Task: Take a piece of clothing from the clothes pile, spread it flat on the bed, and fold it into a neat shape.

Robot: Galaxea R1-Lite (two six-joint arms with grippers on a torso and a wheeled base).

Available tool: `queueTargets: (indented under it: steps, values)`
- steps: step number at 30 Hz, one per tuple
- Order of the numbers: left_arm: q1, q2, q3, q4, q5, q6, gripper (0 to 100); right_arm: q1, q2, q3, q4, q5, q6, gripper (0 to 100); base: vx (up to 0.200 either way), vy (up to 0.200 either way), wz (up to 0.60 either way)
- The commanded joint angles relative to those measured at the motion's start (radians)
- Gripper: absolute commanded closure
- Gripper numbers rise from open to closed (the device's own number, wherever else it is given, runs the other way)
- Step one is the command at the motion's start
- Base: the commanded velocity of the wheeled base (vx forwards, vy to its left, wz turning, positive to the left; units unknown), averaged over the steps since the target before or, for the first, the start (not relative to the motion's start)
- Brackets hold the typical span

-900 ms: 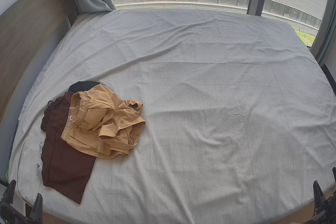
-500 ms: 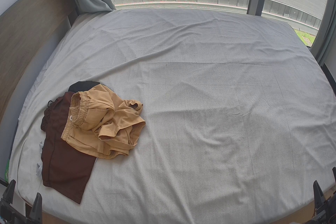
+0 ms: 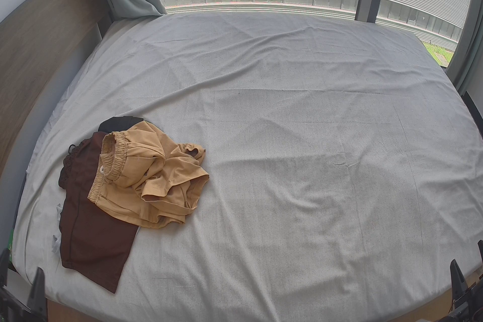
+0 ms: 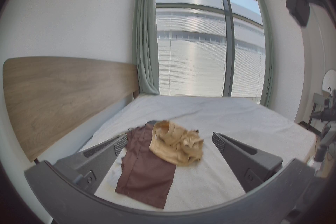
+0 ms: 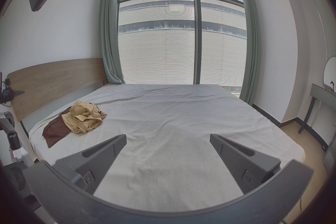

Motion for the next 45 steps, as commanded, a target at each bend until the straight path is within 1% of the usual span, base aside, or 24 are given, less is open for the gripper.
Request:
queueTargets:
  steps: [1,4,13,21,23,26,29,37,45]
  values:
    - [-0.001,0.107,-0.144,-0.022,-0.047,-0.055,0,0.001,-0.012,0.018,0.000,-0.001,0.001,0,0.000,0.000,0.00]
    - [-0.011,0.149,-0.124,-0.030,-0.056,-0.050,0,0.002,-0.012,0.018,-0.002,-0.001,0.003,0,0.000,0.000,0.00]
    - [-0.016,0.210,-0.150,-0.042,-0.059,-0.038,0,0.002,-0.013,0.018,0.000,-0.001,0.001,0,0.000,0.000,0.00]
    - [-0.089,0.336,-0.147,-0.042,-0.058,-0.052,0,0.002,-0.013,0.018,0.000,-0.001,0.001,0,0.000,0.000,0.00]
    - [-0.094,0.348,-0.150,-0.041,-0.059,-0.062,0,0.002,-0.013,0.018,0.000,-0.001,0.001,0,0.000,0.000,0.00]
    - [-0.108,0.376,-0.167,-0.038,-0.069,-0.115,0,0.002,-0.013,0.018,0.000,-0.001,0.003,0,0.000,0.000,0.00]
    - [-0.129,0.397,-0.167,-0.039,-0.093,-0.142,0,0.002,-0.013,0.018,0.000,-0.001,0.001,0,0.000,0.000,0.00]
    - [-0.134,0.489,-0.205,-0.047,-0.156,-0.220,0,0.002,-0.013,0.018,0.000,-0.001,0.001,0,0.000,0.000,0.00]
    - [-0.132,0.566,-0.220,-0.084,-0.158,-0.225,0,0.002,-0.012,0.018,0.000,-0.001,0.001,0,0.000,0.000,0.00]
